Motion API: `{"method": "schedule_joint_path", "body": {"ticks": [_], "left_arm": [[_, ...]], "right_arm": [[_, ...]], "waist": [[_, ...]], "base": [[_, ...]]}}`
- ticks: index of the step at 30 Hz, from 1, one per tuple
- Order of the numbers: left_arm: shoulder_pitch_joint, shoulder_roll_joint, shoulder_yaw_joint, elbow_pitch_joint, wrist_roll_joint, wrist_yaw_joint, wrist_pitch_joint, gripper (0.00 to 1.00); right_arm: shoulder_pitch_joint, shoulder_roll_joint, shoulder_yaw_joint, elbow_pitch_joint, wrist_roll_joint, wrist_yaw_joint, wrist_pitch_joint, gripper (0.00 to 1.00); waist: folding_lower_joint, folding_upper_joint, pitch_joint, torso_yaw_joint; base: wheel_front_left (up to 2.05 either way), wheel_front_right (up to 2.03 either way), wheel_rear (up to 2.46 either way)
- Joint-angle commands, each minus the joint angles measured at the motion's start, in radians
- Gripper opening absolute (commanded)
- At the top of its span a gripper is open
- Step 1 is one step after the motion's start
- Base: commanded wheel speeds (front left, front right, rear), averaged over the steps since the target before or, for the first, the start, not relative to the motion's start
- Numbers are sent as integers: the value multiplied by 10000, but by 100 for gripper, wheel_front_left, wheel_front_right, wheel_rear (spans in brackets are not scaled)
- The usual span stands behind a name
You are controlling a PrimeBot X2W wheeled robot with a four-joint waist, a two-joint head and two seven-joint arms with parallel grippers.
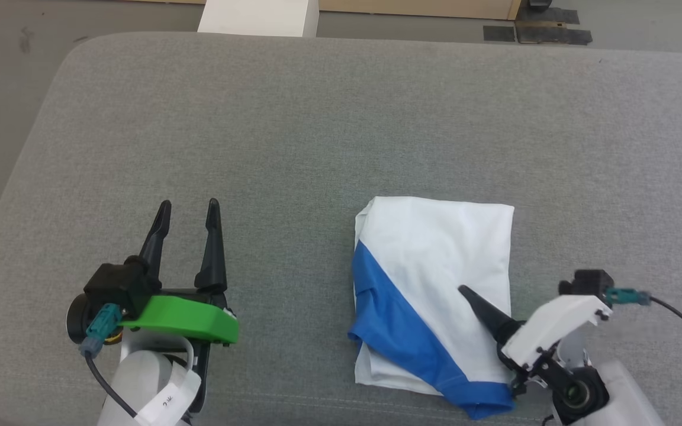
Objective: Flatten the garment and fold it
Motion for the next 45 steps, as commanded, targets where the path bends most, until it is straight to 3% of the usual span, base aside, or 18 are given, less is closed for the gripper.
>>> {"method": "schedule_joint_path", "body": {"ticks": [1, 2, 3, 4, 9, 13, 19, 24, 31, 37, 45], "left_arm": [[71, -29, -20, 11, -28, -35, -45, 100], [74, -29, -29, 14, -29, -30, -45, 100], [77, -29, -36, 17, -29, -27, -45, 100], [81, -29, -41, 18, -31, -19, -45, 100], [165, -30, 25, -25, -13, 21, -45, 100], [208, -30, 79, -200, 10, 27, -45, 100], [-74, 3, 53, -579, 109, -51, -45, 100], [-525, 128, -54, -839, 233, -116, -45, 100], [-1103, 559, -172, -1188, 489, -136, 88, 100], [-1548, 945, -151, -1735, 653, -94, 546, 100], [-1844, 1241, -246, -2307, 762, -94, 1039, 100]], "right_arm": [[-106, 36, 169, 207, -174, -19, 102, 81], [-200, 36, 216, 276, -322, -19, 44, 38], [-272, 36, 273, 324, -499, -19, 29, 24], [-347, 36, 312, 353, -751, -19, -12, 0], [-585, 36, 170, 153, -2260, -19, -29, 0], [-811, -25, -53, -481, -4265, -19, 427, 0], [-1571, -828, 188, -1781, -6681, -19, 1686, 0], [-2439, -1806, 460, -2153, -7383, -19, 2184, 0], [-3761, -2930, 459, -1438, -7753, -19, 1743, 0], [-4912, -3245, 12, -386, -8192, -19, 881, 0], [-6017, -3372, -1096, 1057, -9546, -19, -293, 0]], "waist": [[0, 0, 1, 5], [0, 0, -1, 6], [0, 0, -4, 6], [0, 0, -13, 1], [0, 0, -54, -171], [0, 0, 52, -516], [0, 0, 653, -1363], [0, 0, 1359, -2130], [0, 0, 2396, -3194], [0, 0, 3193, -3658], [0, 0, 3794, -3557]], "base": [[0, 0, 0], [0, 0, 0], [0, 0, 0], [0, 0, 0], [0, 0, 0], [0, 0, 0], [0, 0, 0], [0, 0, 0], [0, 0, 0], [0, 0, 0], [0, 0, 0]]}}
